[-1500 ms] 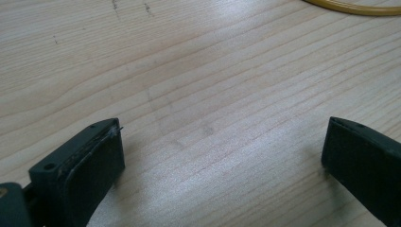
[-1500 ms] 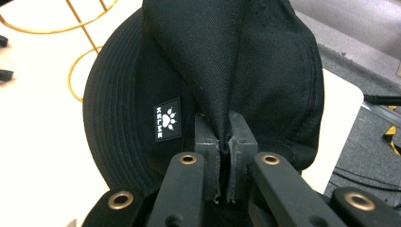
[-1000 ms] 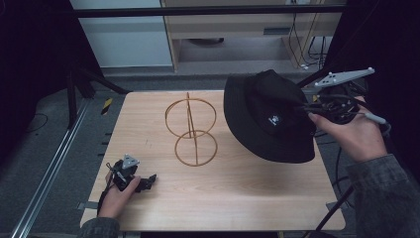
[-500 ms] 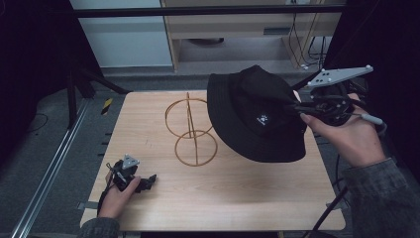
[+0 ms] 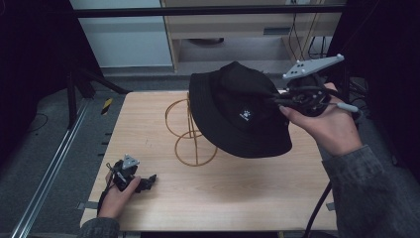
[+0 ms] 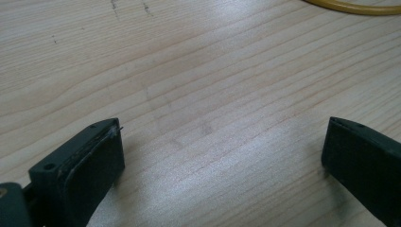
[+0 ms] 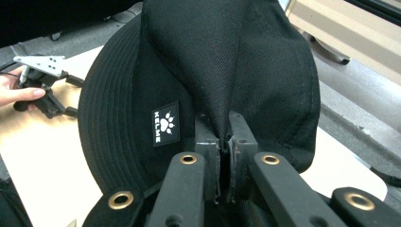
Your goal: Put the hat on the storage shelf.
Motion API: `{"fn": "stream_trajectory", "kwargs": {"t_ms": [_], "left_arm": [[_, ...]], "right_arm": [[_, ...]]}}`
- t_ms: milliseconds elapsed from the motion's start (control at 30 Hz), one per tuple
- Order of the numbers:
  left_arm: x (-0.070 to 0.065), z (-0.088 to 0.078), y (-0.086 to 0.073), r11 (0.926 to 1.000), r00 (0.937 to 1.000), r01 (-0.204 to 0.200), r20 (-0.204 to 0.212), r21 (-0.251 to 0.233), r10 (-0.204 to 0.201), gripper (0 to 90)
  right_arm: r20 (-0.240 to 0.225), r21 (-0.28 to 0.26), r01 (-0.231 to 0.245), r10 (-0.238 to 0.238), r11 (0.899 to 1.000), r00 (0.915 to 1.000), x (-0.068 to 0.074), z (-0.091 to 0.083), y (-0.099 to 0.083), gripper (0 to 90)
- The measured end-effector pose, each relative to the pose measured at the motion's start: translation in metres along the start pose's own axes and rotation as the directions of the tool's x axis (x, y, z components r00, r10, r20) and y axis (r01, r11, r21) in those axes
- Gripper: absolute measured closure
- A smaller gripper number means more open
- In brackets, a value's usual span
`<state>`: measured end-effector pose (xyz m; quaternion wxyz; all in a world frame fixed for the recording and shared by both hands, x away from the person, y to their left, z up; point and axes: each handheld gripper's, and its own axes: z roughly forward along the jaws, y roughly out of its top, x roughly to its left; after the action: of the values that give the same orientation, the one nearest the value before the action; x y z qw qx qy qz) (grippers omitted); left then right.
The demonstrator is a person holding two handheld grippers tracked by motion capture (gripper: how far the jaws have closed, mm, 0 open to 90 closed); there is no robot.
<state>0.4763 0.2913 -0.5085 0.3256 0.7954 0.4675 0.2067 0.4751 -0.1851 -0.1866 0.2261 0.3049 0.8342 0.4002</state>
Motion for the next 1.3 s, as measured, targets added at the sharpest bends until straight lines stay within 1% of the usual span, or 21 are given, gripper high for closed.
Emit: {"fn": "stream_trajectory", "kwargs": {"t_ms": [133,200,233,433,600,867,1100,1300], "left_arm": [[0.0,0.0,0.0,1.0,1.0,0.0,0.0,0.0,0.0,0.0],[0.0,0.0,0.0,1.0,1.0,0.0,0.0,0.0,0.0,0.0],[0.0,0.0,0.0,1.0,1.0,0.0,0.001,0.001,0.0,0.0],[0.0,0.0,0.0,1.0,1.0,-0.003,0.002,0.002,0.003,0.0],[0.0,0.0,0.0,1.0,1.0,-0.003,0.002,0.005,0.003,0.0],[0.0,0.0,0.0,1.0,1.0,-0.003,0.002,0.005,0.003,0.0],[0.0,0.0,0.0,1.0,1.0,-0.004,0.003,0.006,0.004,0.0],[0.0,0.0,0.0,1.0,1.0,-0.004,0.003,0.006,0.004,0.0]], "right_arm": [[-0.017,-0.001,0.014,-0.014,1.0,0.9997,0.003,0.012,0.013,86.0],[-0.022,-0.003,0.015,-0.015,1.0,0.9996,0.003,0.014,0.015,86.0],[-0.029,-0.001,0.018,-0.018,1.0,0.9994,0.004,0.021,0.021,86.0],[-0.048,0.016,0.041,-0.041,0.999,0.998,0.008,0.037,0.036,86.0],[-0.063,0.022,0.05,-0.049,0.998,0.9968,0.011,0.048,0.046,86.0],[-0.081,0.043,0.071,-0.067,0.997,0.9945,0.018,0.061,0.053,85.9],[-0.094,0.044,0.079,-0.075,0.996,0.9928,0.023,0.068,0.055,85.9],[-0.091,0.062,0.096,-0.09,0.993,0.9918,0.027,0.077,0.059,85.8]]}}
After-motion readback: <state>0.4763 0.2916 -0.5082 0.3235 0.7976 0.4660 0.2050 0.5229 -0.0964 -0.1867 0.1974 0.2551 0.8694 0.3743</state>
